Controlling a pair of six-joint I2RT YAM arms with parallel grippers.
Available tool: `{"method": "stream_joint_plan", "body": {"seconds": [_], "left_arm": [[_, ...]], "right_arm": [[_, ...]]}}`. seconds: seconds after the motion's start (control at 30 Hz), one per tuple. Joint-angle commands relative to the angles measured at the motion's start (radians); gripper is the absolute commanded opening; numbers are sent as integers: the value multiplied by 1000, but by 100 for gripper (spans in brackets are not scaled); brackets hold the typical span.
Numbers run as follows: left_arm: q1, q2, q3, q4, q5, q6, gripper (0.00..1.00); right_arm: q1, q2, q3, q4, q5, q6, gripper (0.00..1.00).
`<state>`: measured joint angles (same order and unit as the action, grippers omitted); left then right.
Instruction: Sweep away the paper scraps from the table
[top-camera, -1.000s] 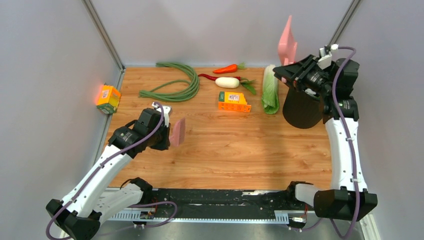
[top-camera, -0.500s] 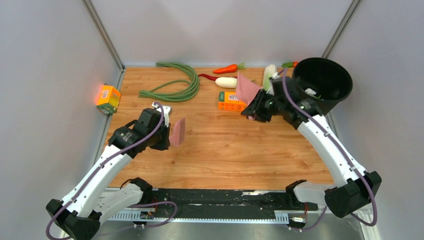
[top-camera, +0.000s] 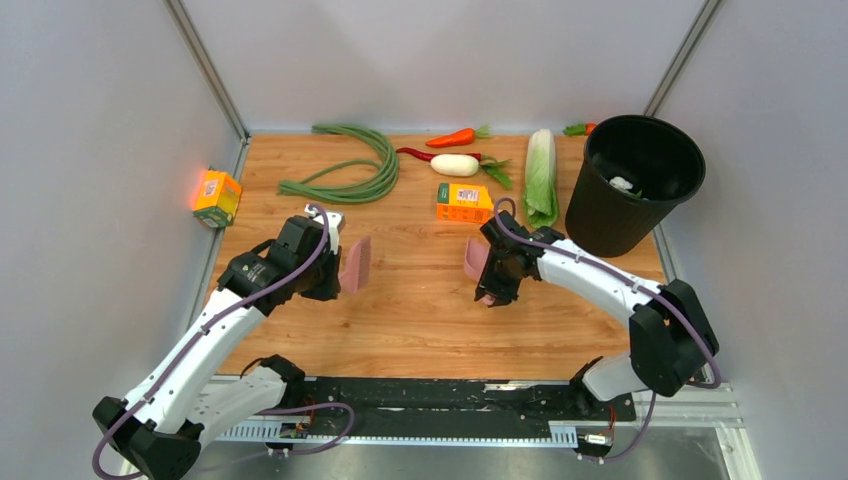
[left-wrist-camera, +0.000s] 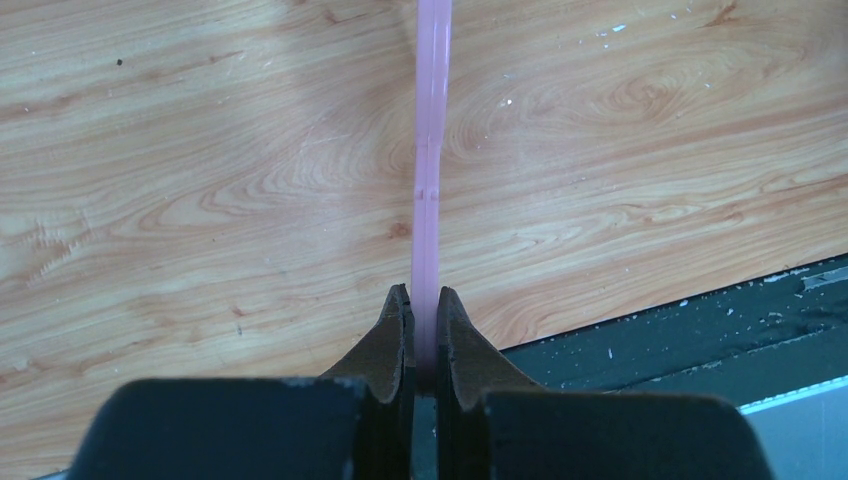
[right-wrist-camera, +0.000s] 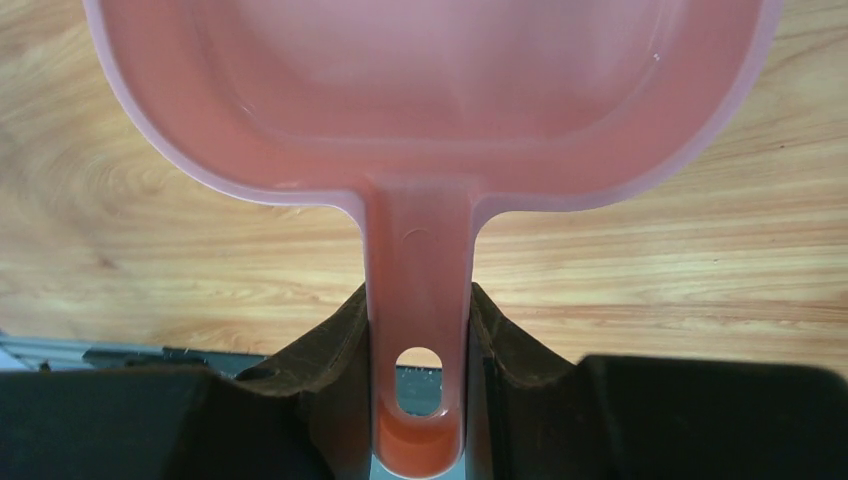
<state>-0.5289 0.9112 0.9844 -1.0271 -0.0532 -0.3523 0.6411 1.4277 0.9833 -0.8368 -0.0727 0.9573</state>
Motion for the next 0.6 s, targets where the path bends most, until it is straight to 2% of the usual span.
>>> {"method": "stream_joint_plan", "body": {"seconds": [0.0,0.17,0.4,0.57], "left_arm": [[-2,-3,3,29,1,16,0],[-3,0,2,30,0,16,0],[-2,3,3,27,-2,18,0],[-3,6,3,27,0,16,0]], "right_arm": [[5,42,2,85,53,34,0],[6,105,21,102,42,-31,0],[29,184,44,113,-4,-230,0],[32,188,37,76,36,-299,0]]}}
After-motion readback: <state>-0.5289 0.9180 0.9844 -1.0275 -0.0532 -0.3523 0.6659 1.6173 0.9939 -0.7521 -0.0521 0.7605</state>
